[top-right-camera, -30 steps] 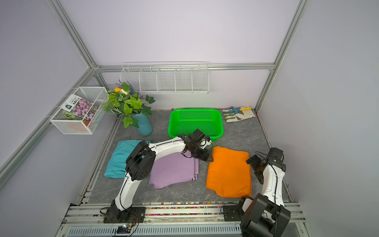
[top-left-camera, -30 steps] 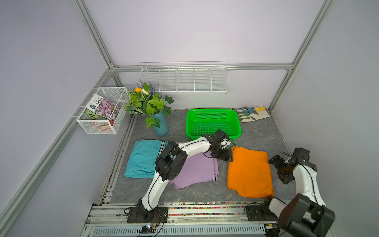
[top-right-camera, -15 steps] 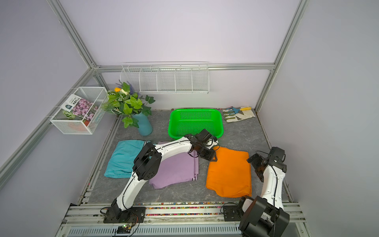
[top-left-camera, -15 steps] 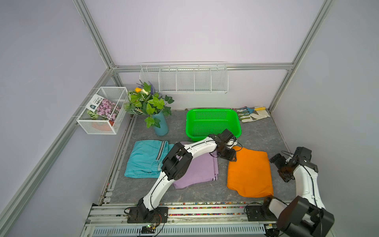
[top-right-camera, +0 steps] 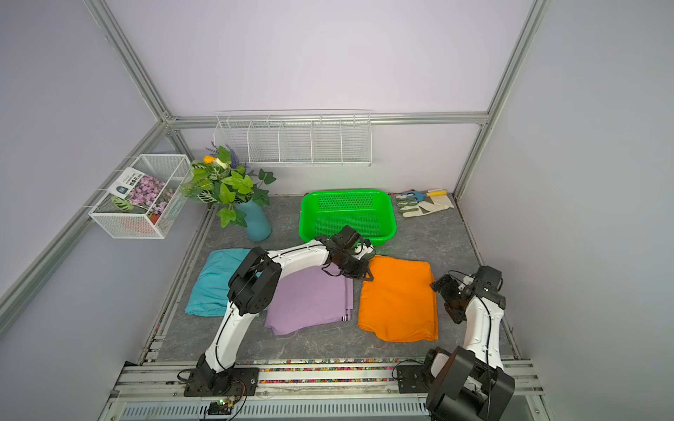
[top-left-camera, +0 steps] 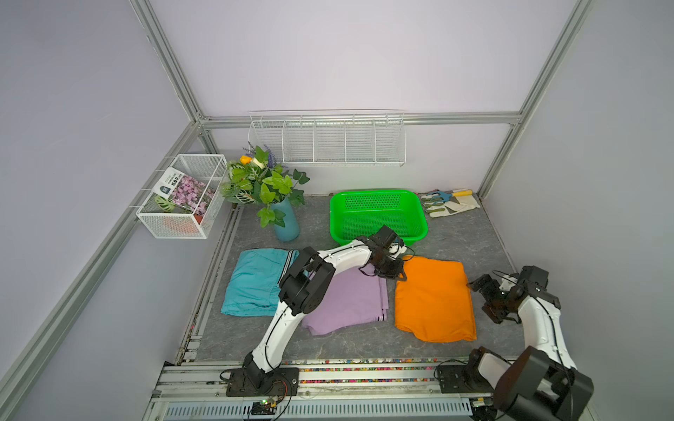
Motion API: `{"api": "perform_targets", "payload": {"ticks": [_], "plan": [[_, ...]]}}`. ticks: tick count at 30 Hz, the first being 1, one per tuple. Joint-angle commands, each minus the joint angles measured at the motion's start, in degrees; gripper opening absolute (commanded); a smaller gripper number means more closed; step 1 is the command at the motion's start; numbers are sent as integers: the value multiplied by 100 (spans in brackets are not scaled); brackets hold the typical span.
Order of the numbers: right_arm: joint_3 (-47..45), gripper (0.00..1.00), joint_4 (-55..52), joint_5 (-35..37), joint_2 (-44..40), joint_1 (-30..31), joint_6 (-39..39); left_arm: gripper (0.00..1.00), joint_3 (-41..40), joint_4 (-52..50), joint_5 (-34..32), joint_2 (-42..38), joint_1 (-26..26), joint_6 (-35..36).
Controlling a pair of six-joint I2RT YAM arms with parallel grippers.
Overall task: Put the folded long pants in the basket
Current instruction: Pick up the long pant at the center of the board.
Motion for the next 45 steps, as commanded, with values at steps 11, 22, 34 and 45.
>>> {"api": "perform_targets", "payload": {"ticks": [11, 22, 34, 45], "plan": [[-63, 92, 872, -617, 921, 546, -256, 0, 215, -755, -479, -57, 184, 433], [-282, 92, 1113, 534, 1474, 1014, -186, 0, 241, -685, -279, 49, 173, 268], [-509, 78, 1498, 244, 1572, 1637, -85, 0, 248, -646, -247, 166, 120, 207], [-291, 0, 1588, -10, 1752, 1636, -18, 0, 426, -667, -161, 219, 3, 164]]}}
